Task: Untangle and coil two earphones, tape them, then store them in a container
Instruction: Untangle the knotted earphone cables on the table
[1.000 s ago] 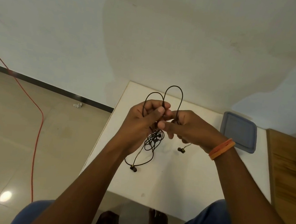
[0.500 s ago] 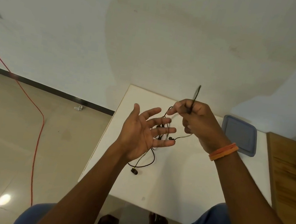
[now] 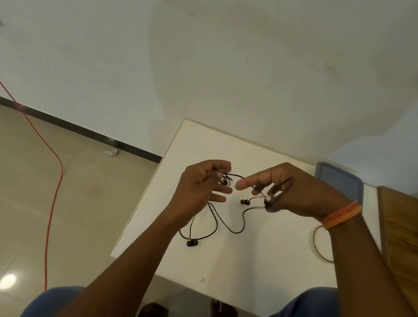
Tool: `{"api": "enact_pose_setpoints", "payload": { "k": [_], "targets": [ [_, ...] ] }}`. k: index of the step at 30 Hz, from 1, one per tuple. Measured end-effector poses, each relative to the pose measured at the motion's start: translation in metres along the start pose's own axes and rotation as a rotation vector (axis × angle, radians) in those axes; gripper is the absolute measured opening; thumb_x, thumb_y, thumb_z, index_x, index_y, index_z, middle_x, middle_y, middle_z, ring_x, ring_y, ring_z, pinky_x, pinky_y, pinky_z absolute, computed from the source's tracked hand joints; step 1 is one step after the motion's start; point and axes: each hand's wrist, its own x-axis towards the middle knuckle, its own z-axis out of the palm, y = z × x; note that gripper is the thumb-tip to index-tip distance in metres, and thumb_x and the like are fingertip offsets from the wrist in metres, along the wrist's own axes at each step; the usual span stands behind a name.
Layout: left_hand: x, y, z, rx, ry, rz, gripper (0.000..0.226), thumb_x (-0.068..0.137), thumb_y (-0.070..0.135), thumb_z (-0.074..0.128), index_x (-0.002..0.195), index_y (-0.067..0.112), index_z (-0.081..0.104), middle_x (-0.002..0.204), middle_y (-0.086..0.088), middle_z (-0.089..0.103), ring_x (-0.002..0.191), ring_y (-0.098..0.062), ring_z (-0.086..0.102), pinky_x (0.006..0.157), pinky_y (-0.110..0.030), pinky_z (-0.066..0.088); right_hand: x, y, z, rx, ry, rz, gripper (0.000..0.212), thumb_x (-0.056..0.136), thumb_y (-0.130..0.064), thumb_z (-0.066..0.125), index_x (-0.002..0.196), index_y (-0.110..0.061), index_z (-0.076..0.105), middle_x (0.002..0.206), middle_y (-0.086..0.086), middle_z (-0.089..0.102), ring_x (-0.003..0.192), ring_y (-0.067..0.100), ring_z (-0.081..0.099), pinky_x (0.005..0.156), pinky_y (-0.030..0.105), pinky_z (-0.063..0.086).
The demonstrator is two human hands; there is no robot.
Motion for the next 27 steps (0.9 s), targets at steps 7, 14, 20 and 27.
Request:
{"api": "enact_pose_setpoints", "payload": {
  "k": [7, 14, 20, 27],
  "targets": [
    [0.003, -0.003, 0.003, 0.125, 0.047, 0.041, 0.028, 0.101, 0.008, 0.049, 0.121, 0.016, 0.066, 0.109, -0.009, 0.070, 0.079, -0.021, 0.074, 0.066, -0.033, 0.059, -0.004, 0.001, 0.004, -0.057, -0.184, 0.191, 0.063, 0.075, -0.007, 0.079, 0.132, -0.018, 0.057, 0.134, -0.009, 0.056, 0.126, 0.006, 0.049, 0.101, 0.014, 0.038],
    [0.001, -0.001, 0.006, 0.119, -0.021, 0.126, 0.024, 0.101, 0.013, 0.053, 0.117, 0.011, 0.070, 0.093, -0.003, 0.076, 0.070, -0.016, 0.069, 0.060, -0.024, 0.052, 0.007, -0.006, 0.011, 0.318, 0.384, 0.132, 0.033, 0.082, -0.034, 0.075, 0.101, -0.015, 0.056, 0.074, 0.006, 0.075, 0.072, 0.020, 0.073, 0.074, 0.037, 0.060],
    [0.003, -0.008, 0.008, 0.285, -0.036, 0.177, 0.014, 0.098, 0.017, 0.059, 0.094, 0.016, 0.073, 0.069, 0.001, 0.072, 0.051, -0.008, 0.061, 0.052, -0.015, 0.045, 0.016, -0.011, 0.024, 0.114, 0.384, 0.071, 0.014, 0.092, -0.021, 0.063, 0.094, -0.017, 0.076, 0.061, -0.006, 0.064, 0.052, 0.004, 0.058, 0.050, 0.017, 0.044],
    [0.004, -0.024, -0.003, 0.835, 0.016, 0.158, 0.006, 0.095, 0.031, 0.059, 0.098, 0.029, 0.064, 0.071, 0.019, 0.065, 0.069, 0.000, 0.061, 0.065, -0.026, 0.051, 0.006, -0.007, 0.009, -0.025, 0.669, -0.009, 0.005, 0.083, -0.011, 0.072, 0.082, -0.012, 0.076, 0.044, -0.021, 0.049, 0.046, -0.003, 0.048, 0.053, 0.006, 0.034]
  ]
}}
